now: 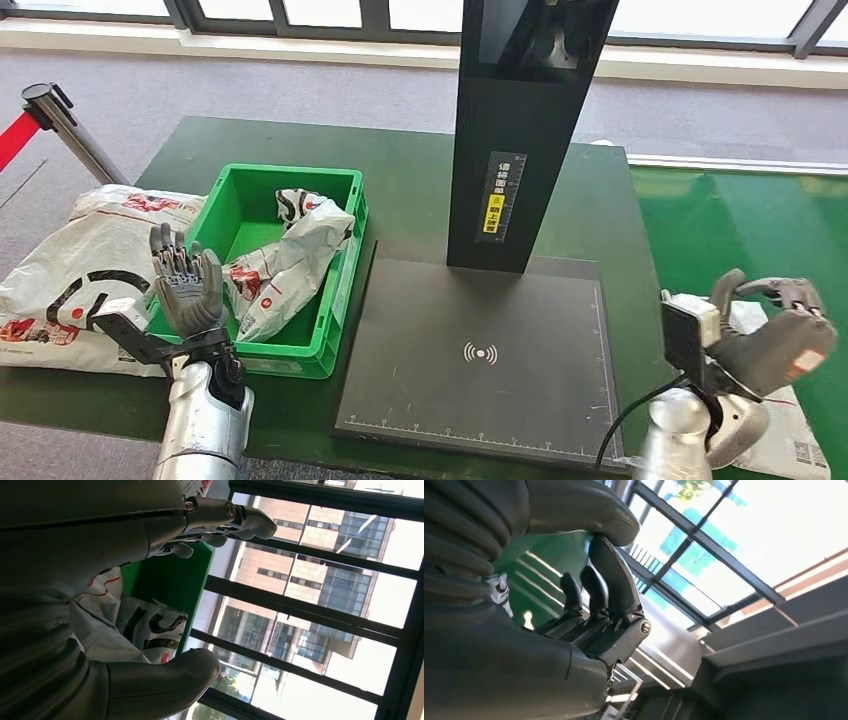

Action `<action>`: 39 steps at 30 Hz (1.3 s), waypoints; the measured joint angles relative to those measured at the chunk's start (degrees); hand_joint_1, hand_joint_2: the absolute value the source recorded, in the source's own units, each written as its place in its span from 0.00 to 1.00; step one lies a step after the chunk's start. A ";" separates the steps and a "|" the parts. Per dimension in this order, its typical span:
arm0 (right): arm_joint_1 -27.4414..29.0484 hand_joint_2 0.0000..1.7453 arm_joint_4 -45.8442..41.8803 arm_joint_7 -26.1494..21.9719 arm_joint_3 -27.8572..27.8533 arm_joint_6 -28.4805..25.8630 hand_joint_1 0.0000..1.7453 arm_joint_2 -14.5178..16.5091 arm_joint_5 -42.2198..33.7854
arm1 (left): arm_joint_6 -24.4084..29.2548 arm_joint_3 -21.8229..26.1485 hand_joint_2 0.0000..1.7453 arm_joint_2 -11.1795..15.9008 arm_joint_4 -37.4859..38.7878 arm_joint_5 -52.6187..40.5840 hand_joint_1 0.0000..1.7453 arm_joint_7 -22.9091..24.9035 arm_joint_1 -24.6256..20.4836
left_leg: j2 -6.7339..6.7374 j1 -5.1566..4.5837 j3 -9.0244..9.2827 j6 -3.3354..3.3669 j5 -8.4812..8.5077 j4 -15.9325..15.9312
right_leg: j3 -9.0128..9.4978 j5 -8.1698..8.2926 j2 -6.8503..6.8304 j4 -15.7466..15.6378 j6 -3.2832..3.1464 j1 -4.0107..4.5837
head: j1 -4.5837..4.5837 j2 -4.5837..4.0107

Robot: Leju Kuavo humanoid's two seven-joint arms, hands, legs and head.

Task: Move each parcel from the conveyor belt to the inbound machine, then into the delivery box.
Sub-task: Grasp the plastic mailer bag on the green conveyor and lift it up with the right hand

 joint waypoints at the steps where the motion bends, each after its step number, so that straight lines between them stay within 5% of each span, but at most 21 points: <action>1: -0.55 0.00 1.62 1.66 -0.81 0.00 0.00 -0.22 3.85 | -0.02 0.00 1.00 0.01 0.01 0.01 0.00 0.00 0.02 | 0.00 0.00 0.00 0.00 0.00 0.00 | 0.00 0.01 0.00 0.00 -0.01 0.00 | 0.00 0.00; 10: -9.08 0.00 16.13 7.64 -24.99 -0.05 0.00 -5.67 27.56 | 0.38 0.00 1.00 0.03 0.44 -0.01 0.00 0.00 0.04 | -0.16 -0.11 -0.08 0.02 0.02 0.04 | 0.09 0.08 -0.10 -0.05 0.05 -0.08 | 0.01 0.00; 14: -10.13 0.00 21.85 17.78 -29.50 -0.09 0.00 -8.38 32.20 | 0.61 0.00 1.00 0.05 0.57 0.01 0.00 0.00 0.04 | -0.07 -0.11 -0.08 0.02 0.01 0.04 | 0.03 0.09 -0.03 -0.05 0.07 -0.06 | 0.01 0.00; 20: -10.10 0.00 29.79 27.11 -30.20 -0.09 0.00 -12.13 33.99 | 0.60 0.00 1.00 0.06 0.63 0.02 0.00 -0.02 0.07 | -0.07 -0.10 -0.07 0.02 0.02 0.02 | 0.04 0.09 -0.04 -0.03 0.07 -0.07 | 0.01 0.00; 26: -10.12 0.00 41.53 42.30 -25.58 0.38 0.00 -16.65 33.28 | 0.58 0.00 1.00 0.08 0.83 -0.01 0.00 -0.01 0.01 | -0.06 -0.11 -0.07 0.02 0.02 0.01 | 0.06 0.09 -0.03 -0.03 0.07 -0.07 | 0.00 0.00; 35: -12.62 0.00 57.31 40.61 -24.58 7.75 0.00 -21.23 27.83 | 0.35 0.00 1.00 0.26 1.28 -0.01 0.00 -0.02 -0.16 | -0.06 -0.06 0.01 0.04 0.04 0.01 | 0.15 0.11 -0.03 -0.04 0.08 -0.03 | -0.01 0.00; 39: -13.74 0.00 59.99 38.15 -24.58 15.44 0.00 -22.38 25.81 | 0.33 0.00 1.00 0.44 1.52 -0.03 0.00 0.00 -0.28 | 0.10 0.01 0.09 0.00 -0.02 0.01 | 0.13 0.09 0.10 -0.06 0.07 0.03 | 0.01 0.00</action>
